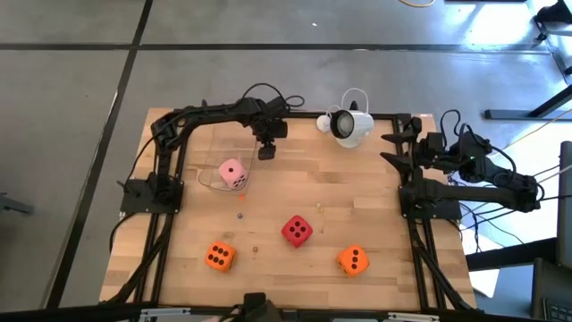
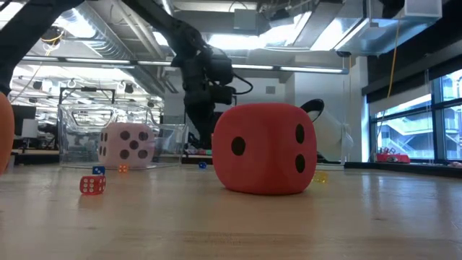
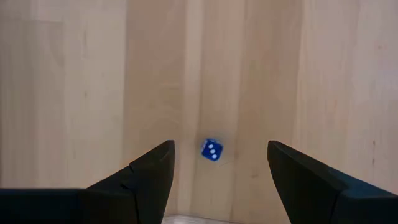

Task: Pick & Place Dice
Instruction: Put the small blue die into the transparent bin

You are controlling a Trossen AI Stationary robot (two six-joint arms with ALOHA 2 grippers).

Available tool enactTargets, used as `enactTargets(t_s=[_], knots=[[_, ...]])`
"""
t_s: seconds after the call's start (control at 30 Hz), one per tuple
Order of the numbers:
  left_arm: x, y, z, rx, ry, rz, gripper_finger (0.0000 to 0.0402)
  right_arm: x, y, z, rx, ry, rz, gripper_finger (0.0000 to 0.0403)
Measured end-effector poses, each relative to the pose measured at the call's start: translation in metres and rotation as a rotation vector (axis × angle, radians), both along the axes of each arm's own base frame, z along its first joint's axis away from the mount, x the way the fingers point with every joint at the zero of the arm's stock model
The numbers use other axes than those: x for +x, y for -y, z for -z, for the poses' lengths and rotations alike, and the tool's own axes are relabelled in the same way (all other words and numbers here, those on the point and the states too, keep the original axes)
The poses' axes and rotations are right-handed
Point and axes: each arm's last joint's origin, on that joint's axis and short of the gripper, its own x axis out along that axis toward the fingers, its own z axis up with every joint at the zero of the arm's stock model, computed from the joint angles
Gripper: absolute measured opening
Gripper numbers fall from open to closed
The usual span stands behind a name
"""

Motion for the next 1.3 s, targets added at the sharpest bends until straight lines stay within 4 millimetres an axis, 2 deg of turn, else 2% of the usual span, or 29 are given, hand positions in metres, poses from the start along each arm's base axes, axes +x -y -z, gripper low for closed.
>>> enactTargets(t_s=[0.2, 0.4, 0.67, 1.3], knots=[[-0.003, -0.004, 0.0, 0.015, -0.012, -0.035, 0.0253, 0.0, 0.0, 0.001, 0.0, -0.01, 0.0, 0.0242], [0.006, -0.003, 0.001, 0.045, 0.037, -0.031, 0.0253, 0.0, 0.0, 0.001, -0.001, -0.012, 0.0, 0.0242], [0.013, -0.008, 0.028, 0.012, -0.01, -0.059, 0.0253, 0.0, 0.0, 0.001, 0.007, -0.015, -0.001, 0.0242], [0.009, -0.006, 0.031, -0.016, -0.052, -0.055, 0.0253, 0.001, 0.0, 0.003, 0.009, -0.033, -0.004, 0.0242]])
